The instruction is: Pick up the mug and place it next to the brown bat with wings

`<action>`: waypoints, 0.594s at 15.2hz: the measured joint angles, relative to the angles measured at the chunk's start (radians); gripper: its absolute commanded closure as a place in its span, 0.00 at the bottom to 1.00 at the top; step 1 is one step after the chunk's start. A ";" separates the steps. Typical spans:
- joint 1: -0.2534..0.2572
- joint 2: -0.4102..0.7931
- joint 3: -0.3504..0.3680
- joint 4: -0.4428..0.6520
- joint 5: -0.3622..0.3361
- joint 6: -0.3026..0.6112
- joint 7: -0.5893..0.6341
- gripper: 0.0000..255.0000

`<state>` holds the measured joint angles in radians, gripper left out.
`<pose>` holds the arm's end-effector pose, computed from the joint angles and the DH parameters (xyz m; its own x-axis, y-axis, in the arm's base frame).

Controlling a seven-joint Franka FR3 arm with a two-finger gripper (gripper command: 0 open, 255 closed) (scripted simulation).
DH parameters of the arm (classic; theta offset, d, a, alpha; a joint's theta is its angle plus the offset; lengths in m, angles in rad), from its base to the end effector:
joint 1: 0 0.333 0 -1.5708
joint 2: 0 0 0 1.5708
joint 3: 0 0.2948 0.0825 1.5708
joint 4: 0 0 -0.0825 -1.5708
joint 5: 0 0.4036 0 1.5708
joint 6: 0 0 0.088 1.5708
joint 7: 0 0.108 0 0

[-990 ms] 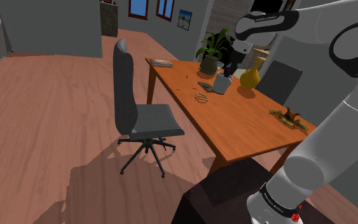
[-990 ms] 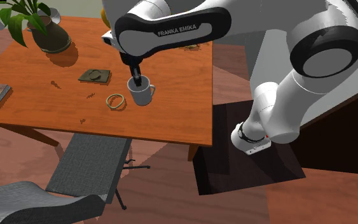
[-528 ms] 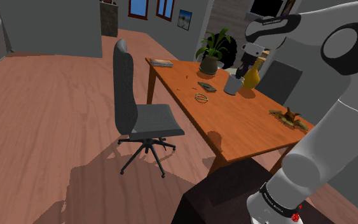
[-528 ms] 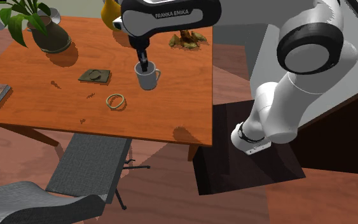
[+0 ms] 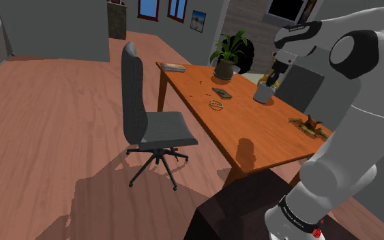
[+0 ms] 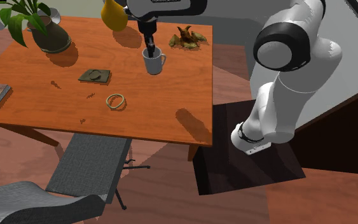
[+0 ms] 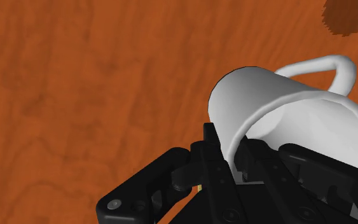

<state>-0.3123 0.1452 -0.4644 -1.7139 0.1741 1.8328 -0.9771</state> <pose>0.4590 -0.4145 0.4762 0.9849 0.1545 0.0784 0.1598 -0.9848 -0.0673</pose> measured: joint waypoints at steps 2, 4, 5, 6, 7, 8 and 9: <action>-0.033 0.039 -0.017 0.036 0.020 -0.008 -0.051 1.00; -0.071 0.086 -0.033 0.091 0.043 -0.029 -0.104 1.00; -0.085 0.098 -0.038 0.108 0.050 -0.038 -0.123 1.00; -0.111 0.135 -0.045 0.151 0.068 -0.052 -0.152 1.00; -0.130 0.161 -0.048 0.184 0.080 -0.064 -0.171 1.00; -0.153 0.185 -0.053 0.212 0.092 -0.075 -0.196 1.00; -0.176 0.211 -0.057 0.240 0.105 -0.083 -0.221 1.00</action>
<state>-0.4885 0.3562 -0.5217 -1.4737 0.2788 1.7494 -1.1978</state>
